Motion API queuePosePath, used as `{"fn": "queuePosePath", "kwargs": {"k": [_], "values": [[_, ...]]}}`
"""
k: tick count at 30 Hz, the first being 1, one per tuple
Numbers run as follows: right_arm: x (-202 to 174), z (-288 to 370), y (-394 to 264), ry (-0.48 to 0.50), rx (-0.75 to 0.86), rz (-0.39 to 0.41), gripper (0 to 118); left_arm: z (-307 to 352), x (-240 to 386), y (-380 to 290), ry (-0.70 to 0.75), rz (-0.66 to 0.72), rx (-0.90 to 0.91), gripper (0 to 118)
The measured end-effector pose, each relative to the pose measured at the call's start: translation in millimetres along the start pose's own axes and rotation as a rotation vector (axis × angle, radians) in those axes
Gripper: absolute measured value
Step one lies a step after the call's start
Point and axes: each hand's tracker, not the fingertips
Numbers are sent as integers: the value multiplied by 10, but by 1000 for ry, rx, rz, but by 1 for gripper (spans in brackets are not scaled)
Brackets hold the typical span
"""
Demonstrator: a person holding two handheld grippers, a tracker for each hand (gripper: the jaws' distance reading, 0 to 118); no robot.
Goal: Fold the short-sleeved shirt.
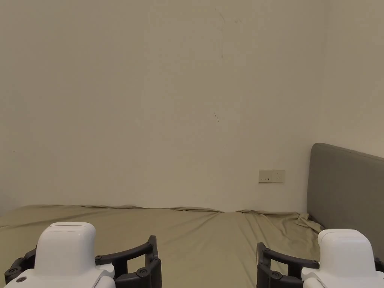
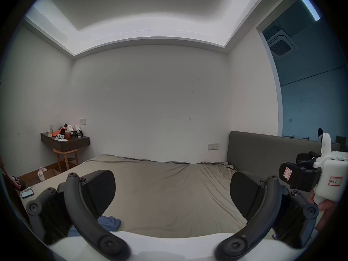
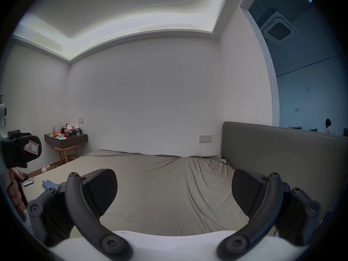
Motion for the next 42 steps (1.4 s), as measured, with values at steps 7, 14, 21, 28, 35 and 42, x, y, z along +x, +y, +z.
{"fn": "queuePosePath", "kwargs": {"k": [7,14,21,28,35,42], "values": [[5,-13,3,-4,-1,-4,118,-5,1,-5,-9,4,-6,118],[-13,-19,-17,-1,-9,3,118,-11,-2,-8,-7,4,-9,118],[-11,-24,-5,-3,-5,-4,118,-22,-12,-9,-15,-2,-15,118],[-28,-25,-9,2,-8,2,118,-15,5,-15,-21,-13,-21,118],[-41,-37,-36,5,-19,11,118,-1,47,-7,-22,-41,-13,118],[-25,-14,-17,-8,-5,23,118,3,43,-14,-16,-30,-10,118]]}}
